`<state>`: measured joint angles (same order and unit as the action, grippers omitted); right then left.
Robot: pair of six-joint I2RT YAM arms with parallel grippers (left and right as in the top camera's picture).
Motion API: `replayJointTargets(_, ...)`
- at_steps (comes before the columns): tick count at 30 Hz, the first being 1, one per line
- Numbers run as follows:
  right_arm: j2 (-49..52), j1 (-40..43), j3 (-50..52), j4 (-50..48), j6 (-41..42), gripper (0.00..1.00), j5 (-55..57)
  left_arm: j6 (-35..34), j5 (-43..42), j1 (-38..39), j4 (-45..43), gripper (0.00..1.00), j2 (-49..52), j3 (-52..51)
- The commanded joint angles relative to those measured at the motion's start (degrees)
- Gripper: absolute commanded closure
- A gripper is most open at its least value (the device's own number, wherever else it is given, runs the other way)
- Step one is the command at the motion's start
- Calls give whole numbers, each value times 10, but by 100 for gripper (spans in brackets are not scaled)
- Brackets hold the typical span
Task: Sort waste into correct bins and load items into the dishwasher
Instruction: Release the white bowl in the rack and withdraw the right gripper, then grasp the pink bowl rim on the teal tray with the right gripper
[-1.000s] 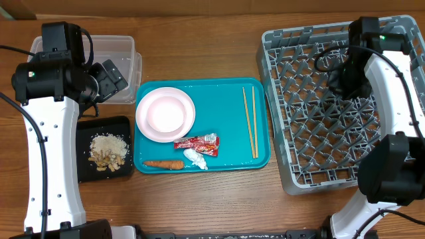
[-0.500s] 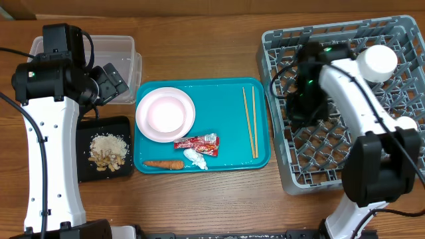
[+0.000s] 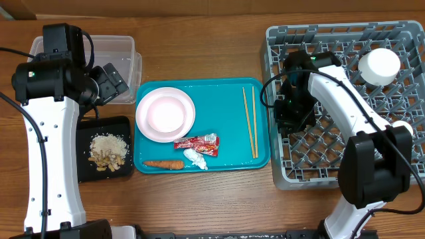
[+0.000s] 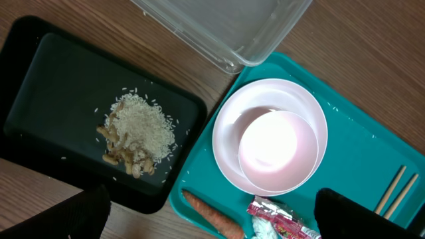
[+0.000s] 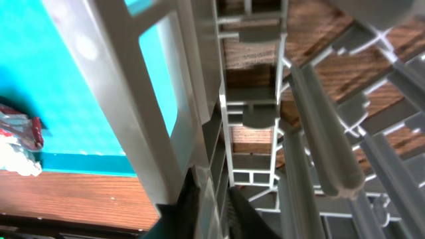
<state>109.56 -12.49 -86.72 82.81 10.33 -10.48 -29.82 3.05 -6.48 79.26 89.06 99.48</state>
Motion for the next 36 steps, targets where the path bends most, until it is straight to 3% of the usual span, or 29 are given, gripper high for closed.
replayJointTargets(1,-10,-5,-32,29,22,73,68,11,1,0,1,0,-2,7)
replayJointTargets(5,-38,-5,-137,43,60,55,134,16,5,0,3,0,-2,7)
replayJointTargets(7,-38,-13,-190,18,34,39,107,16,17,0,3,0,-2,7)
replayJointTargets(10,-38,-33,-211,-70,-12,36,19,16,51,-3,10,0,-2,7)
replayJointTargets(13,-25,-70,-203,-169,-11,37,-62,15,65,-35,31,0,-2,7)
replayJointTargets(18,27,-165,-203,-252,-9,40,-65,15,36,-119,39,0,-2,7)
replayJointTargets(28,146,-298,-203,-297,43,50,38,15,29,-146,48,0,-2,7)
replayJointTargets(31,169,-311,-203,-307,55,51,49,15,29,-146,51,0,-2,7)
replayJointTargets(36,206,-313,-203,-316,80,63,49,15,29,-145,54,0,-2,7)
